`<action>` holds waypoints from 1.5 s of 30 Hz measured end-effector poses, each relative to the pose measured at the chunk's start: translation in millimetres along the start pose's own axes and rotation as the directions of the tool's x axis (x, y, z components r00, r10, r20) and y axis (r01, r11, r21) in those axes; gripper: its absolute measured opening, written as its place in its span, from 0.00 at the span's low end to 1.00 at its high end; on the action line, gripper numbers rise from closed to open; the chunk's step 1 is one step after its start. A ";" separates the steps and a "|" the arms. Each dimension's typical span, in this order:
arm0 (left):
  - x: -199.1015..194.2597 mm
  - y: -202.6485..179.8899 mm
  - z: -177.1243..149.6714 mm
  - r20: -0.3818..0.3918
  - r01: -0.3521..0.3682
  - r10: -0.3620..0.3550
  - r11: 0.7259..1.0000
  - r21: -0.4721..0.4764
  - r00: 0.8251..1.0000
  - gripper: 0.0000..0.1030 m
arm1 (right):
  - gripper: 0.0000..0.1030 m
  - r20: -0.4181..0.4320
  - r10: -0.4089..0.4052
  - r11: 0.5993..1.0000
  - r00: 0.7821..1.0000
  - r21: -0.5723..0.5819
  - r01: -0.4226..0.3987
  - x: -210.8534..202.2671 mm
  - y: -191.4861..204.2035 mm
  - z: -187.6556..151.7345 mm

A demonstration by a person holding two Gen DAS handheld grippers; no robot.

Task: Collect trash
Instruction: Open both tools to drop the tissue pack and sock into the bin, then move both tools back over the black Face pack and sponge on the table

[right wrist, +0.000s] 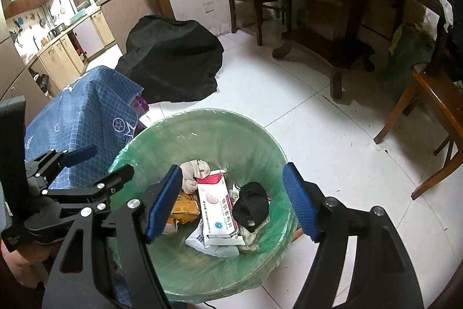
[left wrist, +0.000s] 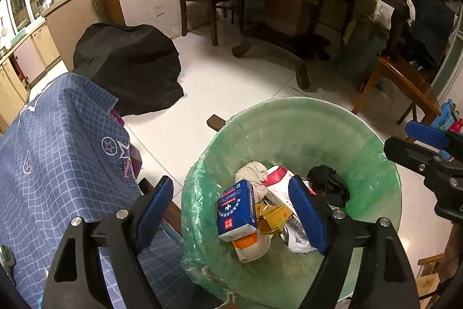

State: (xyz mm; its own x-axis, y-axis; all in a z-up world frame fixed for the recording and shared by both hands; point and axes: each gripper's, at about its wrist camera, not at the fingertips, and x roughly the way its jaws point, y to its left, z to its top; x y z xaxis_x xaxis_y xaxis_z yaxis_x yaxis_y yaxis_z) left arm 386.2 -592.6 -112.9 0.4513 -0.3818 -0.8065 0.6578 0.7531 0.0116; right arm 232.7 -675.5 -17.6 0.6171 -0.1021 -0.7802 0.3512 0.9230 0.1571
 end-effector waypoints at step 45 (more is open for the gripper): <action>-212.5 430.0 -244.3 -0.103 -0.415 0.438 0.710 -0.569 0.893 0.79 | 0.83 -0.031 0.369 0.883 0.929 -0.302 -0.360 -55.0 257.8 -98.9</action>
State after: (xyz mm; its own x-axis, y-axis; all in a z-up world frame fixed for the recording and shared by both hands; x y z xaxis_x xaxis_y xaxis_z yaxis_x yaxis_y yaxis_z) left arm 425.8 -56.8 -80.9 0.6290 0.0446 -0.7761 -0.0627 0.9980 0.0065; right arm 219.7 -395.3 5.9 0.6813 0.2571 -0.6854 -0.1250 0.9634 0.2371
